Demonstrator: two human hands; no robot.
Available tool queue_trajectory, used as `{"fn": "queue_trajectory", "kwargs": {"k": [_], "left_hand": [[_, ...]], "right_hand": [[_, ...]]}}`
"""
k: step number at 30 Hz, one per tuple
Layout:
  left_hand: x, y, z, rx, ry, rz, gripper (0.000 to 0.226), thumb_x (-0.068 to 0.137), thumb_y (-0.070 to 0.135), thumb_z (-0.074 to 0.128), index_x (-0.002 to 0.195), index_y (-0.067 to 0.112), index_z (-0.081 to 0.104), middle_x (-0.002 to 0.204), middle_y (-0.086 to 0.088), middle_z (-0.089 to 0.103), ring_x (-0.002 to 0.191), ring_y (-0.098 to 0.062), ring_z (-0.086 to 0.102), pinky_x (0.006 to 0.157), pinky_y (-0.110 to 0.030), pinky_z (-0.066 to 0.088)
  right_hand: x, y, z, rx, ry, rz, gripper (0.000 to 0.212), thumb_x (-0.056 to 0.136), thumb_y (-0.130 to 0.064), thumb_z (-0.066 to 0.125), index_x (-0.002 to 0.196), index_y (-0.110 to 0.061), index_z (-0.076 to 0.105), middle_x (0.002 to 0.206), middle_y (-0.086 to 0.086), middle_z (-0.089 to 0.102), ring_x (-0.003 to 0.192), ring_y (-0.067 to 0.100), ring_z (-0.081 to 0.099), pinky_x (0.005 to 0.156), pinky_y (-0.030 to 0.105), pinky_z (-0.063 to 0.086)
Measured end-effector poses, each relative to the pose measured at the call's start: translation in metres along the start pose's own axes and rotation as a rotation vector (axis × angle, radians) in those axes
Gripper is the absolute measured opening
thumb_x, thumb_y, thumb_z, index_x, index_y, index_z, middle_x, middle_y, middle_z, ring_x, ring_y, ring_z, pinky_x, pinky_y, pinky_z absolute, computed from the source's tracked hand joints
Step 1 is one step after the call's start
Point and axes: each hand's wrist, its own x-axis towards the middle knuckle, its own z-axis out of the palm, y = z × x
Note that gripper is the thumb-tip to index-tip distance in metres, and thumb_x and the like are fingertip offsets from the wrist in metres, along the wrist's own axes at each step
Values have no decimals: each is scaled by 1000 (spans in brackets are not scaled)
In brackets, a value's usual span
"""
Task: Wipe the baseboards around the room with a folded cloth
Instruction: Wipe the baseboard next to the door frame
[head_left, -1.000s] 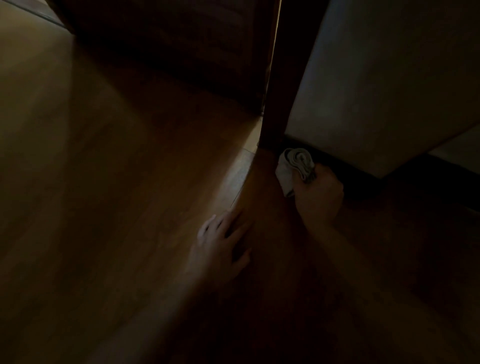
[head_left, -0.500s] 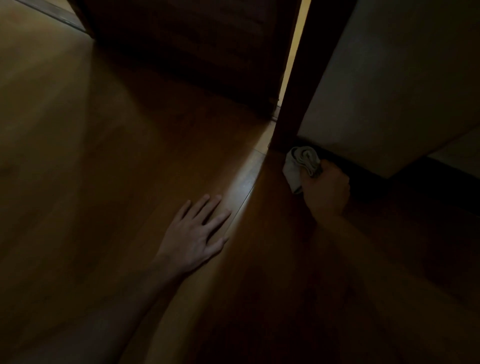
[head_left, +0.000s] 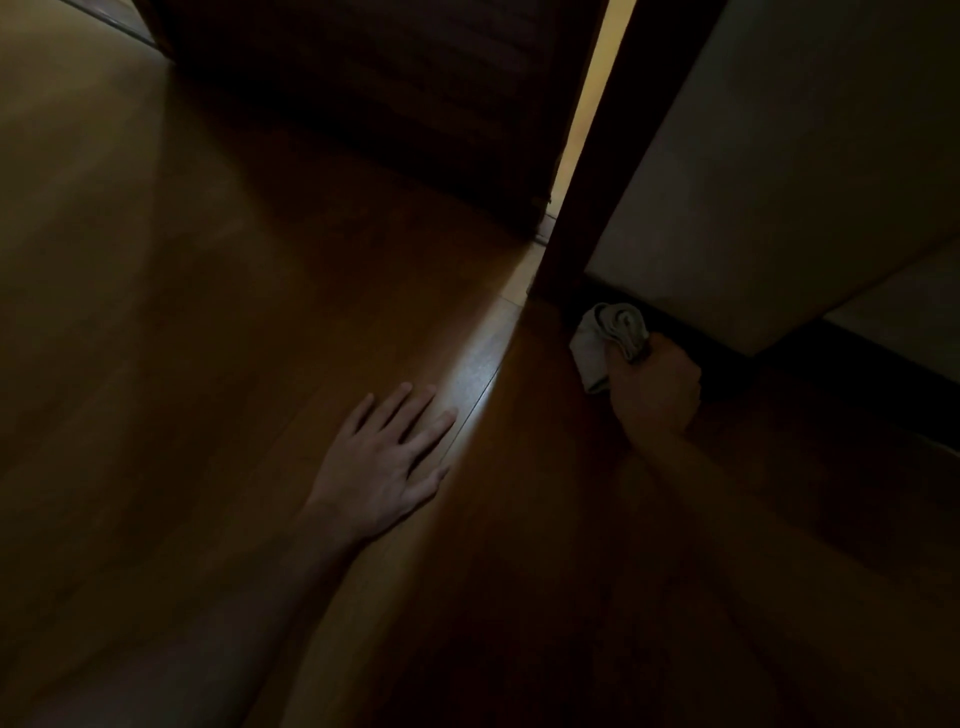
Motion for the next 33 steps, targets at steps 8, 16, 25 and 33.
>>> {"fn": "queue_trajectory", "kwargs": {"k": [8,16,25,33], "left_hand": [[0,1,-2,22,-6,0,67,99,64,19,159,36,21,167,-4,19,154,-25,15,122,-53,17],[-1,3,-2,18,-9,-12,66,99,65,15,159,37,18,168,-1,14,155,-23,11,123,-51,15],[-2,5,-4,56,-22,-17,64,101,61,19,158,33,27,166,-5,22,153,-27,20,120,-55,25],[-2,6,-5,91,-36,-24,63,102,60,21,158,32,27,165,-6,24,152,-28,23,119,-53,26]], "right_hand": [[0,-4,5,64,14,-31,33,89,-35,66,68,-13,53,68,1,53,63,18,54,52,25,41],[-1,-2,1,64,19,-31,32,90,-31,66,70,-8,57,73,8,60,67,23,60,53,31,49],[-1,-1,0,31,24,-11,32,89,-35,66,71,-10,56,78,11,63,69,24,60,52,29,46],[1,-2,1,20,24,-22,31,89,-34,66,71,-10,56,76,8,61,65,20,55,48,21,32]]}}
